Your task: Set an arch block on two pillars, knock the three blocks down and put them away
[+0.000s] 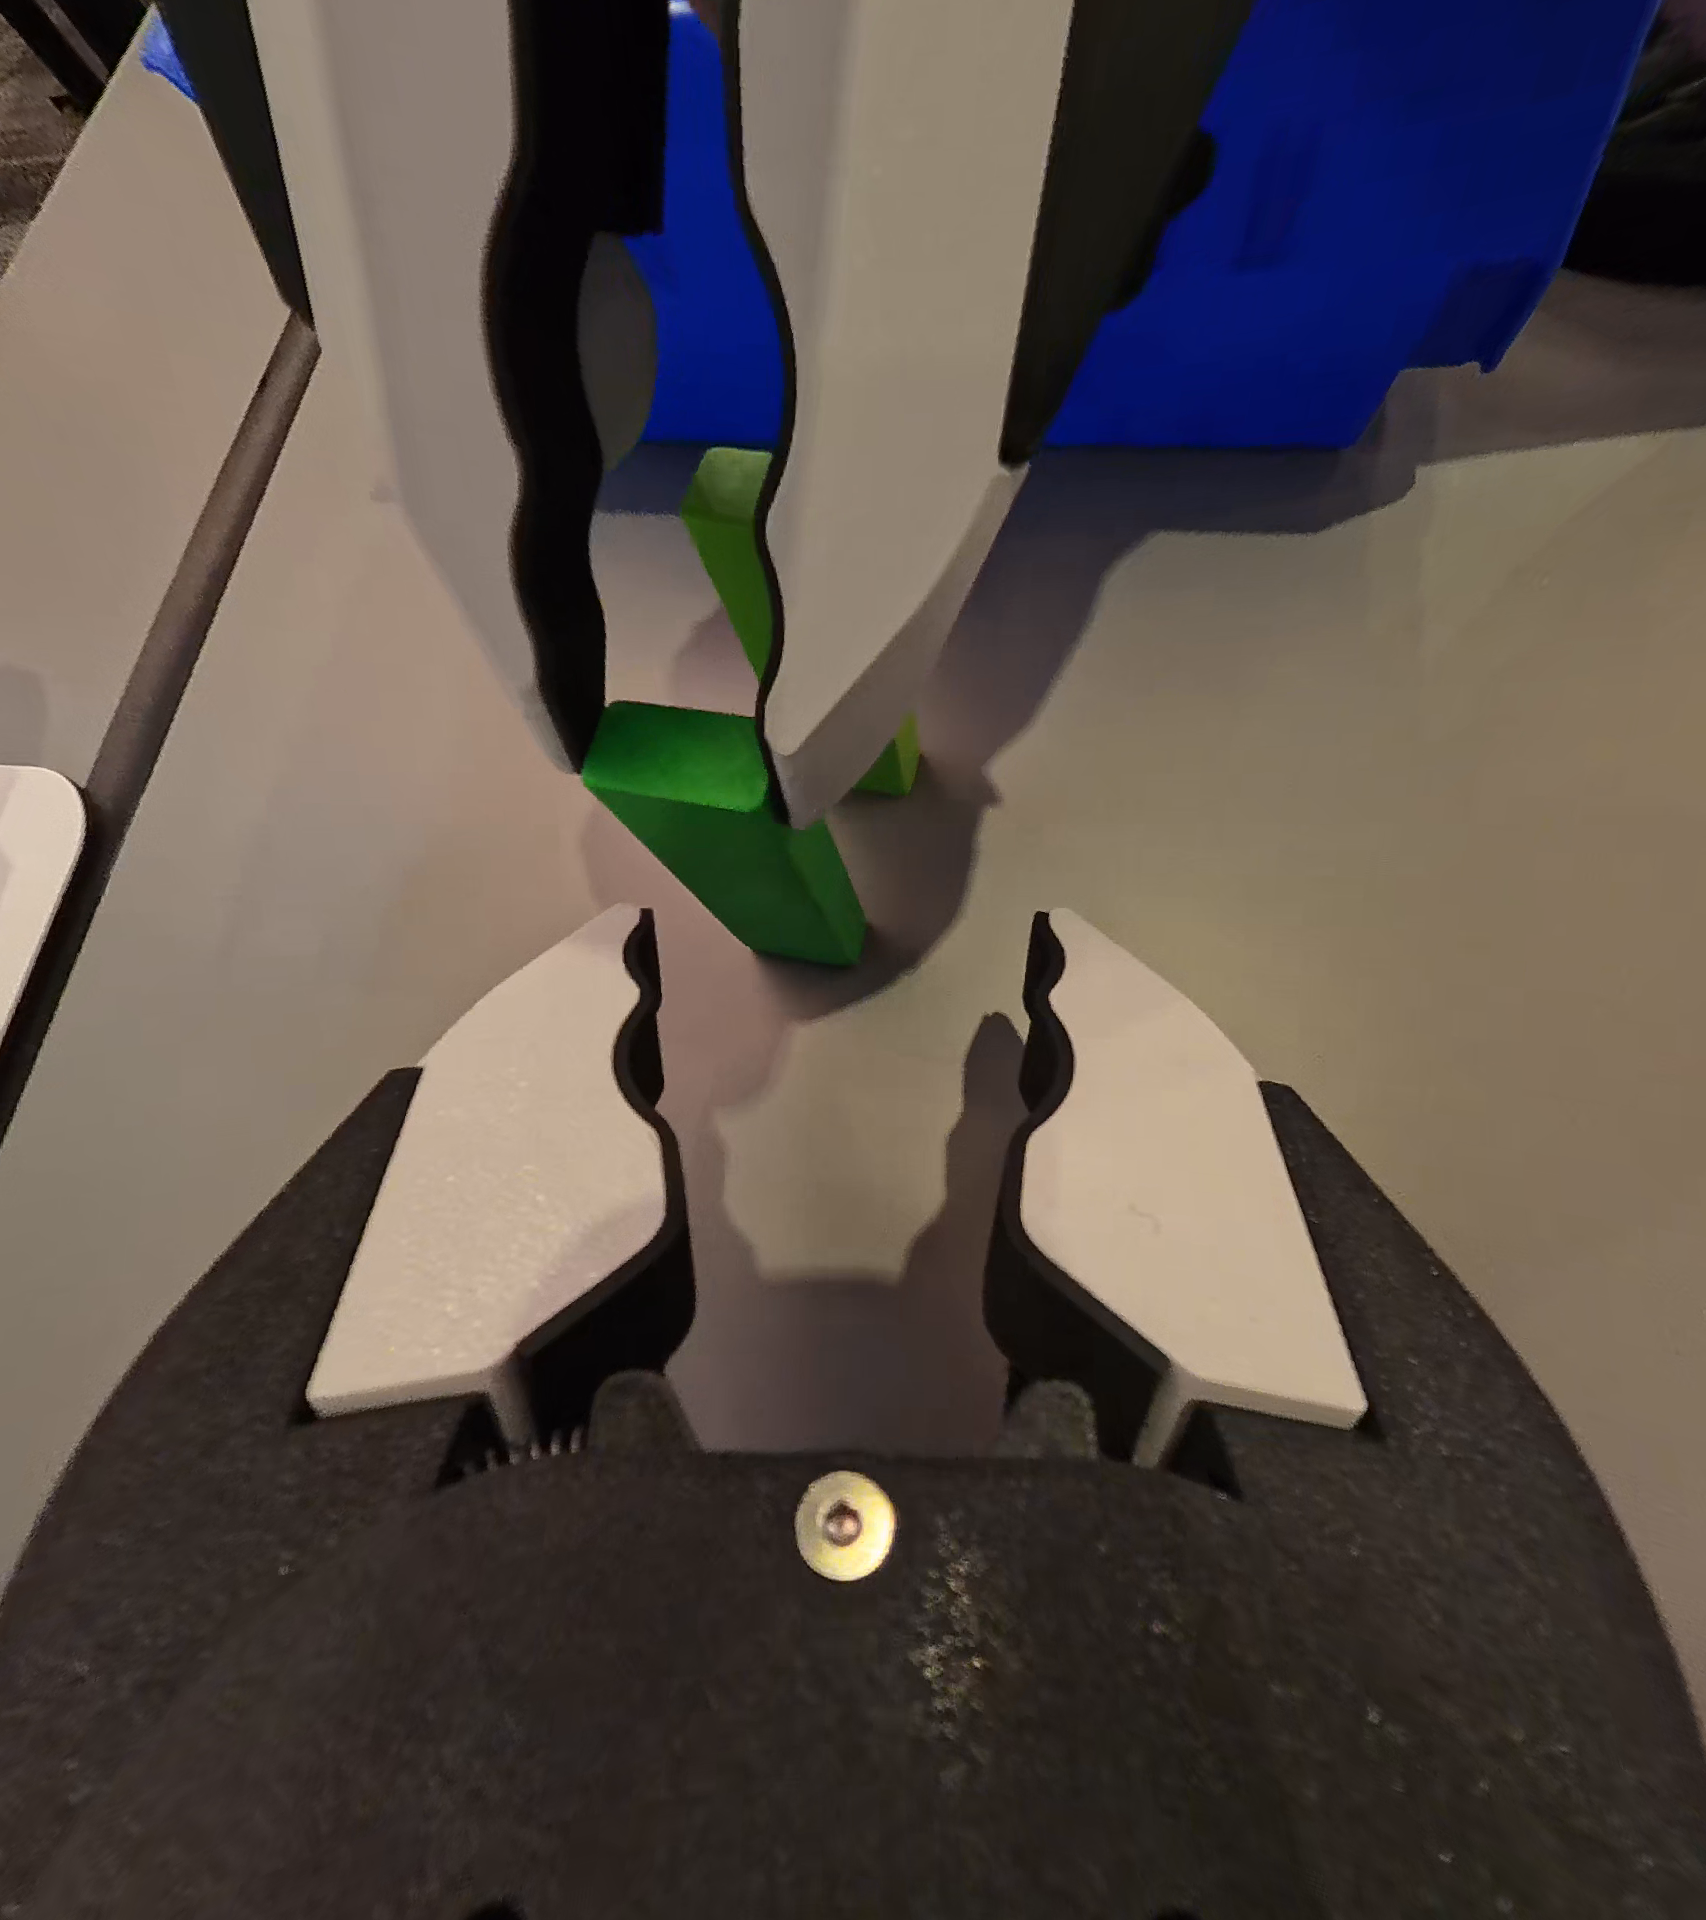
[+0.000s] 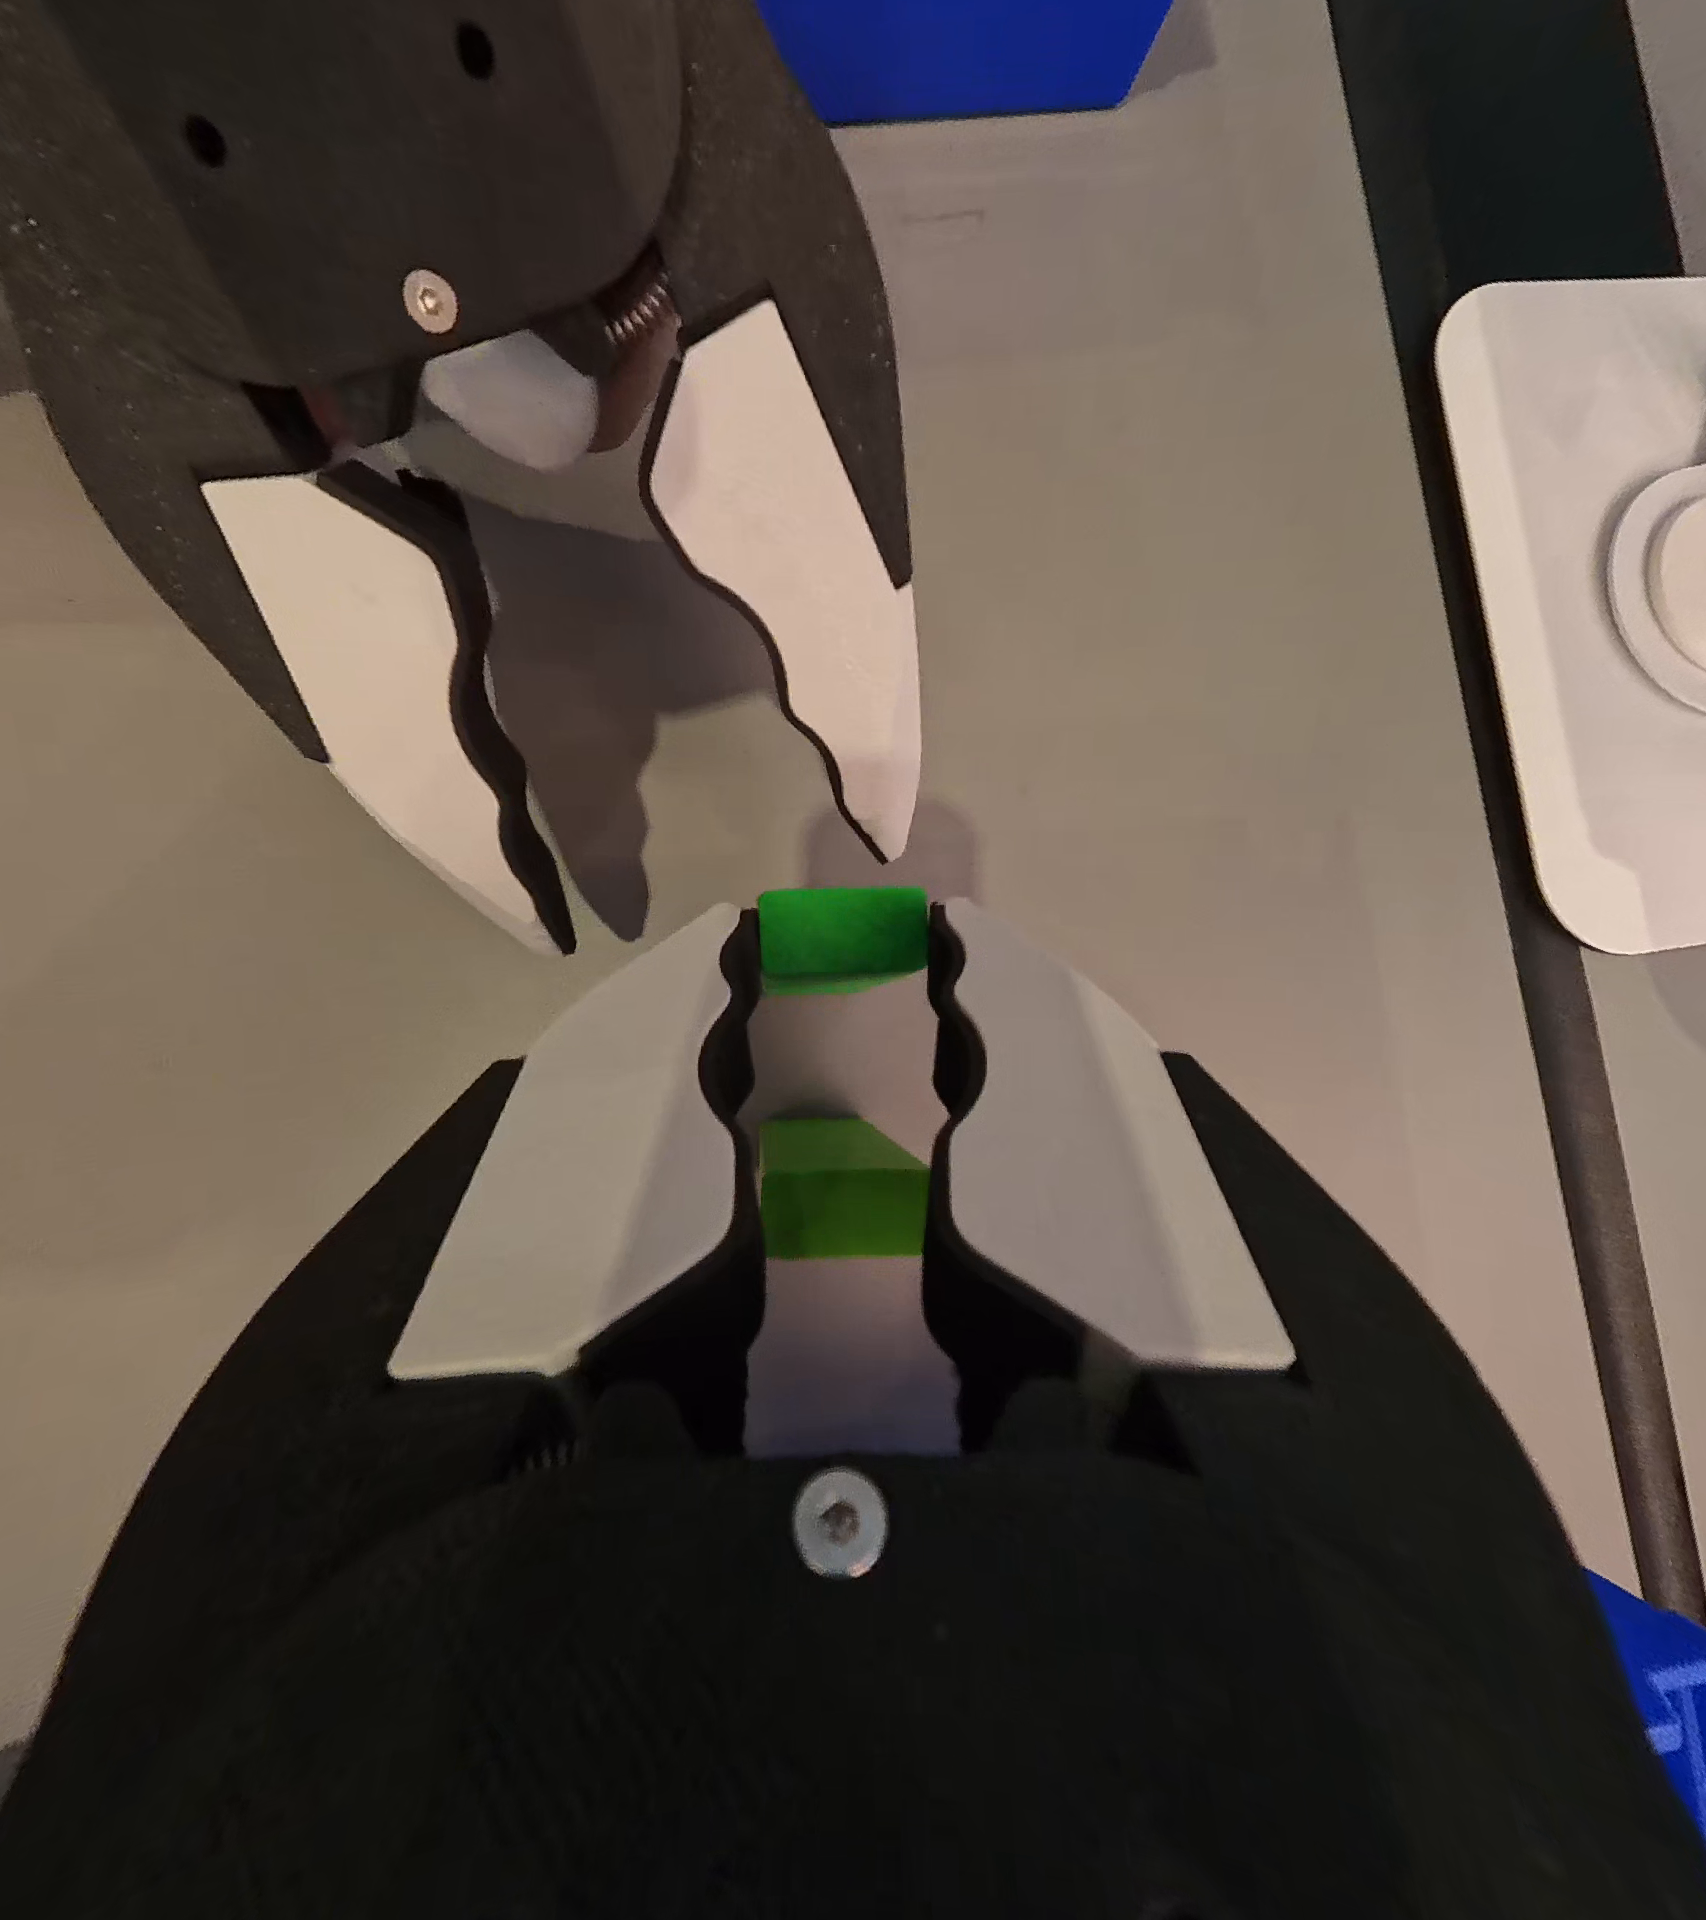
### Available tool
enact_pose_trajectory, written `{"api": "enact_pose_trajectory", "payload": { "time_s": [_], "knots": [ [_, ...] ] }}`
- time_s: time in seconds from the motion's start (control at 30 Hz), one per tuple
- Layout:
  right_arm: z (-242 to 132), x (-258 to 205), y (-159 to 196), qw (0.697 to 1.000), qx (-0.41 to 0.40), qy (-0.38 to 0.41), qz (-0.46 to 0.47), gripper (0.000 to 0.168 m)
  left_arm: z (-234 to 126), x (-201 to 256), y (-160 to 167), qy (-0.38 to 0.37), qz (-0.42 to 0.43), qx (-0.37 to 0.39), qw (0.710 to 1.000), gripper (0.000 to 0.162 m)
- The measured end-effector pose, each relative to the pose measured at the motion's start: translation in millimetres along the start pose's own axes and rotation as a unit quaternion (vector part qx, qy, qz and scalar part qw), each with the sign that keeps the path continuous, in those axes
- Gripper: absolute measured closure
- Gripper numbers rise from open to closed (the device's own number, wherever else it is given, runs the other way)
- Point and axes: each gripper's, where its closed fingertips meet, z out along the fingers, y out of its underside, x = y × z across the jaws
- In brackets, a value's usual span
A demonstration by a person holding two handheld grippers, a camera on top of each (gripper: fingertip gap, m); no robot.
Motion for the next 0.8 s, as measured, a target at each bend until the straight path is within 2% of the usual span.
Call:
{"api": "enact_pose_trajectory", "payload": {
  "time_s": [0.23,0.47,0.63,0.8],
  "knots": [
    [2,1,4,1.000,-0.006,-0.002,-0.001,0.133,-1,-1,-1,-0.001,-0.008,0.005,1.000,0.092],
    [-13,2,-9,0.999,0.030,0.010,-0.002,0.125,-4,-2,-1,-0.005,-0.022,0.004,1.000,0.088],
    [-47,0,-19,0.996,0.078,0.031,-0.004,0.121,-19,1,-22,-0.030,-0.034,0.027,0.999,0.090],
    [-95,-5,-29,0.988,0.141,0.060,-0.006,0.121,-62,3,-40,-0.065,-0.074,0.054,0.994,0.093]
  ]
}}
